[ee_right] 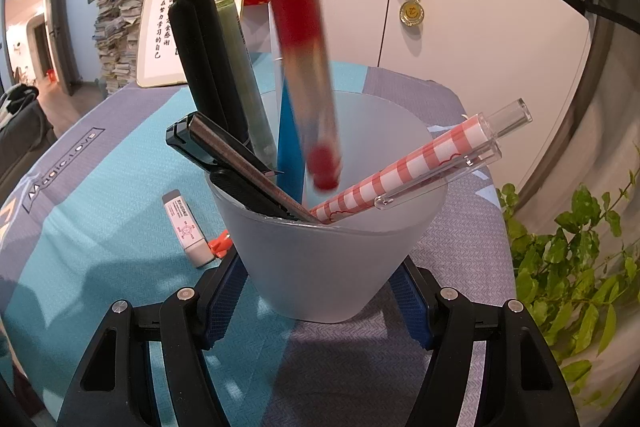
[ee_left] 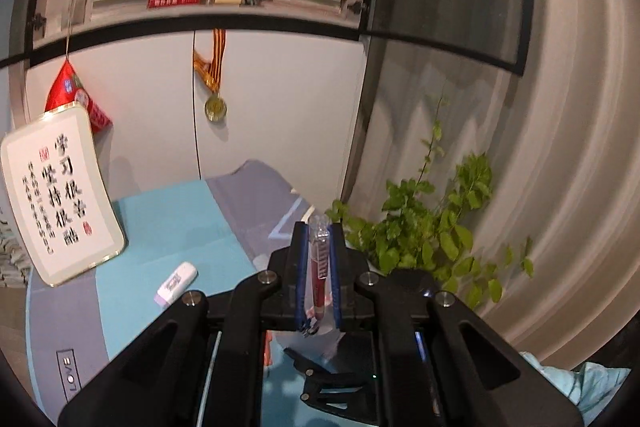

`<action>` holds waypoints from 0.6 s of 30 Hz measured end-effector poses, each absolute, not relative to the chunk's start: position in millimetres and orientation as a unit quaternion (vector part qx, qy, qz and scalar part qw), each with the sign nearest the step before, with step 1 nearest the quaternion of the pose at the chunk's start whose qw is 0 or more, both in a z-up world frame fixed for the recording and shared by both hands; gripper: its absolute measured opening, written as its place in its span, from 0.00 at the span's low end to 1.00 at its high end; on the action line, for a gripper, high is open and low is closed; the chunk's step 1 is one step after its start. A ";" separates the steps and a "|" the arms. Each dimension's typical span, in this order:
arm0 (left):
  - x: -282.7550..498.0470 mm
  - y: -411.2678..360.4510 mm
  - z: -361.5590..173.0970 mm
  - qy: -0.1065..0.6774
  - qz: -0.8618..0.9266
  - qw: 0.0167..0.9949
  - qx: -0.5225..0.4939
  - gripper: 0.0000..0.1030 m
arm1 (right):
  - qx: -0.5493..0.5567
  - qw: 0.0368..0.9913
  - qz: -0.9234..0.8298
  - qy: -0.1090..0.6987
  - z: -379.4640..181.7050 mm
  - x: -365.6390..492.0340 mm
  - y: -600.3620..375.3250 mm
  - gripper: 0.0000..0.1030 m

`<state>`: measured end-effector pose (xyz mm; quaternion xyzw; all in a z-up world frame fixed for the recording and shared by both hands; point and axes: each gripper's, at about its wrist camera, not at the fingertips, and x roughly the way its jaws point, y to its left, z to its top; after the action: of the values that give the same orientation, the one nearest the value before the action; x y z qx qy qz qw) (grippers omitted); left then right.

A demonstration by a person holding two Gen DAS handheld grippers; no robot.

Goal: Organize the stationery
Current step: 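Lift the red pen and lower it into the cup, open left gripper, then grasp the orange highlighter on the mat with the left gripper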

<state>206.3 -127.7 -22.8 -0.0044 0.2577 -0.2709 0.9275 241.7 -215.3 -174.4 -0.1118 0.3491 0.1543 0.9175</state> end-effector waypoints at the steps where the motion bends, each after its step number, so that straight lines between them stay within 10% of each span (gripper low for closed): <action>1: 208.9 -128.2 -26.7 0.266 -0.272 0.925 -0.006 0.08 | -0.112 0.918 0.154 0.349 -174.4 241.7 -215.4 0.68; 18: 216.3 -126.9 -39.2 0.316 -0.288 0.904 -0.015 0.12 | -0.112 0.918 0.154 0.349 -174.4 241.4 -214.7 0.68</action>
<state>216.3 -126.9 -39.2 -0.0152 0.3161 -0.2876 0.9039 241.4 -214.7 -174.4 -0.1118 0.3489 0.1539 0.9176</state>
